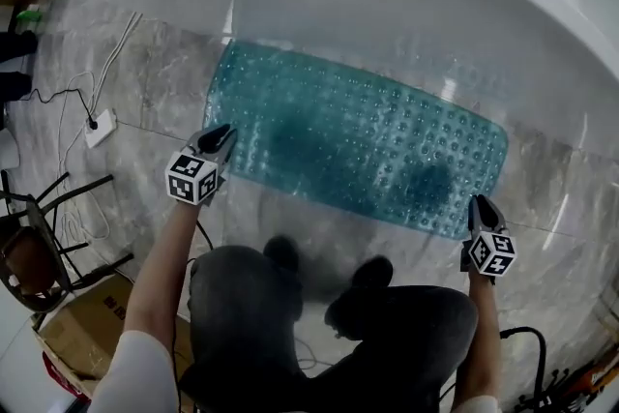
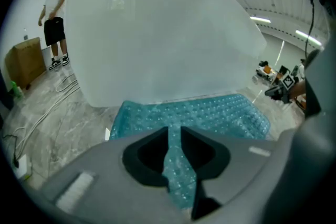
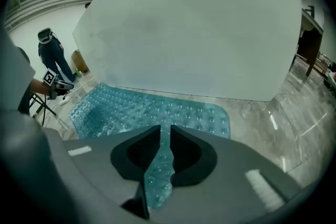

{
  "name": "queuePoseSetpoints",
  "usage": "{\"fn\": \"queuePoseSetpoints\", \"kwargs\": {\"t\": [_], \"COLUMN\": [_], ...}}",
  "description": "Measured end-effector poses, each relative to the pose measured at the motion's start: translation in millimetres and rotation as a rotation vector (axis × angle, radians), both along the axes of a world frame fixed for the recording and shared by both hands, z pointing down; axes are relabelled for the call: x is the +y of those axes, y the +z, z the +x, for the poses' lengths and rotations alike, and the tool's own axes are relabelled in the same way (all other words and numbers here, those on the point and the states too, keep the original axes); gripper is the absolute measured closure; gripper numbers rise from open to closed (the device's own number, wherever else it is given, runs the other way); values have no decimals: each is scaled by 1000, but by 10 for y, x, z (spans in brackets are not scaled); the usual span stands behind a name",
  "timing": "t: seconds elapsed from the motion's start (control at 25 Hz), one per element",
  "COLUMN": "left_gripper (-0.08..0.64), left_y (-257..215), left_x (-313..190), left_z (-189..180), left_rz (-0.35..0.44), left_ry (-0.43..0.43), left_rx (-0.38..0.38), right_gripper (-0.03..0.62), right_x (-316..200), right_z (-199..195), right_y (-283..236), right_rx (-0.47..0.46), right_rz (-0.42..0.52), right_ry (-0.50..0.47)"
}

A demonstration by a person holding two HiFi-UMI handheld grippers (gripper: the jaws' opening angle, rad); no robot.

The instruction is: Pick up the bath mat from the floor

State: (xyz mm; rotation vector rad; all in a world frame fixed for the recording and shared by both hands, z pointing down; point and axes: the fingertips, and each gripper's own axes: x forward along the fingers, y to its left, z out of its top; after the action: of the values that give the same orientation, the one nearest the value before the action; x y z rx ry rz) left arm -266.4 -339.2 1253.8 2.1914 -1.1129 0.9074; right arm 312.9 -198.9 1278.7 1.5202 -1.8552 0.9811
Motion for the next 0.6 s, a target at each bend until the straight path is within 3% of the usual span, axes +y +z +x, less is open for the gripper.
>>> {"fn": "queuePoseSetpoints", "kwargs": {"t": [0.32,0.6], "left_gripper": [444,327], "left_y": [764,1310], "left_x": [-69,-235], "left_z": [-527,-1233], "left_rz": [-41,-135], "left_ry": [-85,-123], "left_rx": [-86,-219], "right_gripper": [485,451], "right_x": [100,293], "right_z": [183,290], "right_y": [717,1039], "right_rx": [28,67], "right_rz": [-54,-115], "right_ry": [-11,-8]}}
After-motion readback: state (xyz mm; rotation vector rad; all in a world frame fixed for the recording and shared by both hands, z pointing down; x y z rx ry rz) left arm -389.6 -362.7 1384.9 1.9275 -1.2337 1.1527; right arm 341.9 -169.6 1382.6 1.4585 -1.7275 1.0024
